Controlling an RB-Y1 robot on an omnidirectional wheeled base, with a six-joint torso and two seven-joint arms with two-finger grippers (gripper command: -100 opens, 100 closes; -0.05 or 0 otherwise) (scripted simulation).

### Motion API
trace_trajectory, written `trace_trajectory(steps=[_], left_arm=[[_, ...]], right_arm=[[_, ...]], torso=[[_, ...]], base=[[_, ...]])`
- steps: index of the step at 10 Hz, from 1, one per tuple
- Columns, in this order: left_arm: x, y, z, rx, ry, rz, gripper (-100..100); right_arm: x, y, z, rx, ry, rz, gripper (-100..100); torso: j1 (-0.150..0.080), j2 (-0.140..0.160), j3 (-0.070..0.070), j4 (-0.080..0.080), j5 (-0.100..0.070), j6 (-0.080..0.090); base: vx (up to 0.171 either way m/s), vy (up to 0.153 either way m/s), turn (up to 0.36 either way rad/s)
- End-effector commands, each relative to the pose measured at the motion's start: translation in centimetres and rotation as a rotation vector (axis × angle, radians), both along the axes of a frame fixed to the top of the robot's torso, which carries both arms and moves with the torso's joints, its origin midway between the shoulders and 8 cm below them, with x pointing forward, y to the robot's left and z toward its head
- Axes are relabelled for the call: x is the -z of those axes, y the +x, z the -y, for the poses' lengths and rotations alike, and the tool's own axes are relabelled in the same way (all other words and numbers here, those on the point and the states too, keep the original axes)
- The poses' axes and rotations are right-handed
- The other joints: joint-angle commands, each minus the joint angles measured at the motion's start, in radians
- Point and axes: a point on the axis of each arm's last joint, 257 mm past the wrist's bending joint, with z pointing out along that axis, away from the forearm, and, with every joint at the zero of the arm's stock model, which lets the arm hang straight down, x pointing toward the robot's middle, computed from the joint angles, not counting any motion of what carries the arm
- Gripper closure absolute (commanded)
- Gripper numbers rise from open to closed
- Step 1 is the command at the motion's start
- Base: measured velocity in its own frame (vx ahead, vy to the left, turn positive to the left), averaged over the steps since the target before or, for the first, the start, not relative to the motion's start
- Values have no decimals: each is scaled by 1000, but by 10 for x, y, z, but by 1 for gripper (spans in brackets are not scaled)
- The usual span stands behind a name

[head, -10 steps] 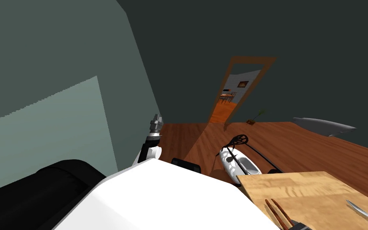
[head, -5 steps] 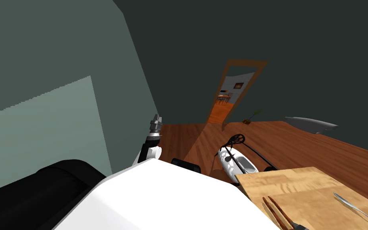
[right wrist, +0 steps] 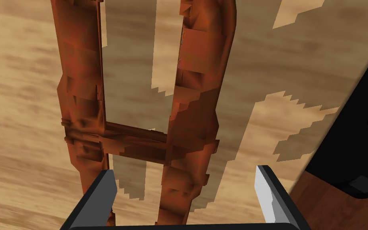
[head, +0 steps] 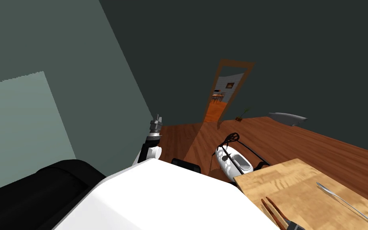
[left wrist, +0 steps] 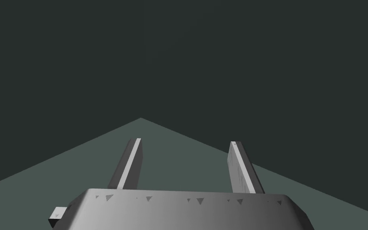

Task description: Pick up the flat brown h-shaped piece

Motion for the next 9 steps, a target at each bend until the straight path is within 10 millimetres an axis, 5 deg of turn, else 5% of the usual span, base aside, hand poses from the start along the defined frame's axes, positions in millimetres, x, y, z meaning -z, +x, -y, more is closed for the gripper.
trace_trajectory(steps=[1, 5, 6, 7, 9], left_arm=[[0, 0, 0, 0, 0, 0, 0], [0, 0, 0, 0, 0, 0, 0], [0, 0, 0, 0, 0, 0, 0], [0, 0, 0, 0, 0, 0, 0], [0, 0, 0, 0, 0, 0, 0]], right_arm=[[0, 0, 0, 0, 0, 0, 100], [0, 0, 0, 2, 1, 1, 100], [0, 0, 0, 2, 0, 1, 0], [-4, 1, 3, 20, 0, 0, 100], [-9, 1, 8, 49, 0, 1, 100]], torso=[[0, 0, 0, 0, 0, 0], [-3, 4, 3, 1, -2, -1], [-4, 4, 3, 1, -2, -1], [-4, 4, 3, 1, -2, -1], [-3, 9, 5, 2, -2, -2]], base=[[11, 0, 6], [1, 0, -3], [0, 0, 0], [-66, 6, 187], [-110, 9, 200]])
